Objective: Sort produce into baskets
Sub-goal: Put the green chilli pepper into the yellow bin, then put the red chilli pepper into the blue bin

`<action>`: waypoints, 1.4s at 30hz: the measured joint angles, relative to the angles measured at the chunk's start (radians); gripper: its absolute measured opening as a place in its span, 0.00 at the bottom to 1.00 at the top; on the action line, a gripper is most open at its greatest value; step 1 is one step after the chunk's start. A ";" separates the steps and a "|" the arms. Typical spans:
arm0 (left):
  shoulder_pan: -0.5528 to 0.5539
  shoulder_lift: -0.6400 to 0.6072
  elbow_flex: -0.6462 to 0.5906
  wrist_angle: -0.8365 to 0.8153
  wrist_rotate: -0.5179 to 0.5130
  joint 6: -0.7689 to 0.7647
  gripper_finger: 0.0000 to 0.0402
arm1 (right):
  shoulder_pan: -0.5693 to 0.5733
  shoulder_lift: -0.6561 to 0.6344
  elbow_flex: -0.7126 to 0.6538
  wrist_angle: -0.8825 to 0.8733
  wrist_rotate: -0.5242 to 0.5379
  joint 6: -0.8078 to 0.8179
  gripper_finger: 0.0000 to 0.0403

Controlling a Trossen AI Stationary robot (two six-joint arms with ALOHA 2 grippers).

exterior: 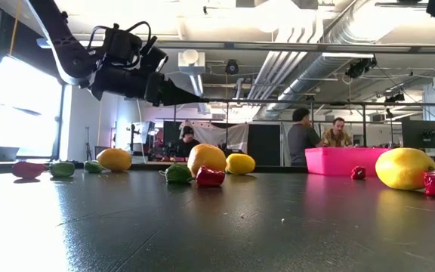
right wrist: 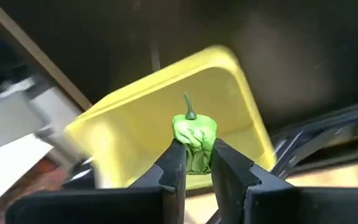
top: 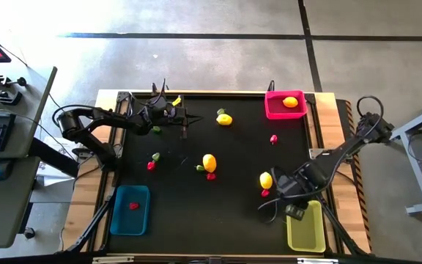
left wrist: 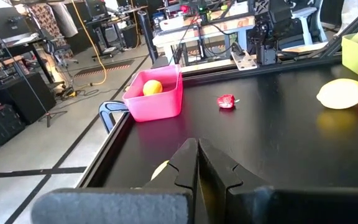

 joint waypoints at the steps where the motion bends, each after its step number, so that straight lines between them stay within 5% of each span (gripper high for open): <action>1: 0.000 0.000 0.000 0.000 0.000 0.000 0.00 | 0.012 0.000 -0.021 0.006 0.018 -0.007 0.12; 15: 0.000 0.000 0.000 -0.020 0.000 0.020 0.00 | 0.079 0.001 -0.327 0.353 0.021 -0.011 0.12; 31: 0.000 0.000 0.000 -0.019 0.000 0.019 0.00 | 0.076 0.002 -0.219 0.211 0.038 -0.021 0.43; 36: 0.000 0.000 0.000 -0.018 -0.001 0.027 0.00 | 0.076 0.002 -0.140 0.134 0.050 -0.037 0.37; 42: 0.000 0.000 0.000 -0.022 -0.003 0.022 0.00 | 0.059 0.001 -0.152 0.096 0.058 -0.084 0.12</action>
